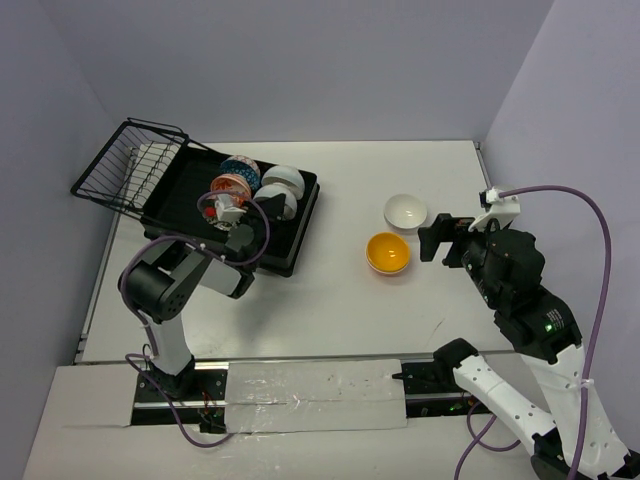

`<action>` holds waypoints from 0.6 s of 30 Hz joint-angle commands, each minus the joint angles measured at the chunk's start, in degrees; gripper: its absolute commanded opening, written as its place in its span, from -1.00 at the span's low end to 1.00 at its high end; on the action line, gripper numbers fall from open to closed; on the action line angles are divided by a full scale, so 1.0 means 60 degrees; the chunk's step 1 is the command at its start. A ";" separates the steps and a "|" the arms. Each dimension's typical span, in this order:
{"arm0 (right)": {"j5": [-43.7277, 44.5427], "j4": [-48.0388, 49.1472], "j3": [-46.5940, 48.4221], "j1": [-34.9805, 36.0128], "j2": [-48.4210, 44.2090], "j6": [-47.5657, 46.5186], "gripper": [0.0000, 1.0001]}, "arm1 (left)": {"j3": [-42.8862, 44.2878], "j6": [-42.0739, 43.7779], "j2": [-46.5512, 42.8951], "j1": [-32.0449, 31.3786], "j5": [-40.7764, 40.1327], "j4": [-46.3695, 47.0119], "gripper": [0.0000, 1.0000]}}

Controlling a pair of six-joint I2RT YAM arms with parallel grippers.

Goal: Load the bowls into the dish rack

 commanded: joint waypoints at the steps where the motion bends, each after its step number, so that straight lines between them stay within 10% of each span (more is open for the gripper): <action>1: -0.0124 0.0197 -0.0115 -0.0053 0.0007 0.0053 1.00 | -0.0263 0.0028 -0.0544 -0.0019 -0.0091 0.5035 -0.37; 10: 0.0241 -0.0094 0.0119 -0.0038 0.0547 0.0989 1.00 | -0.0951 0.0218 -0.1992 -0.0092 0.0172 0.3909 0.57; 18: 0.0331 -0.0666 0.0354 -0.0855 0.2332 0.2279 0.99 | -0.0909 0.1036 -0.5036 -0.0107 0.1519 -0.0540 0.83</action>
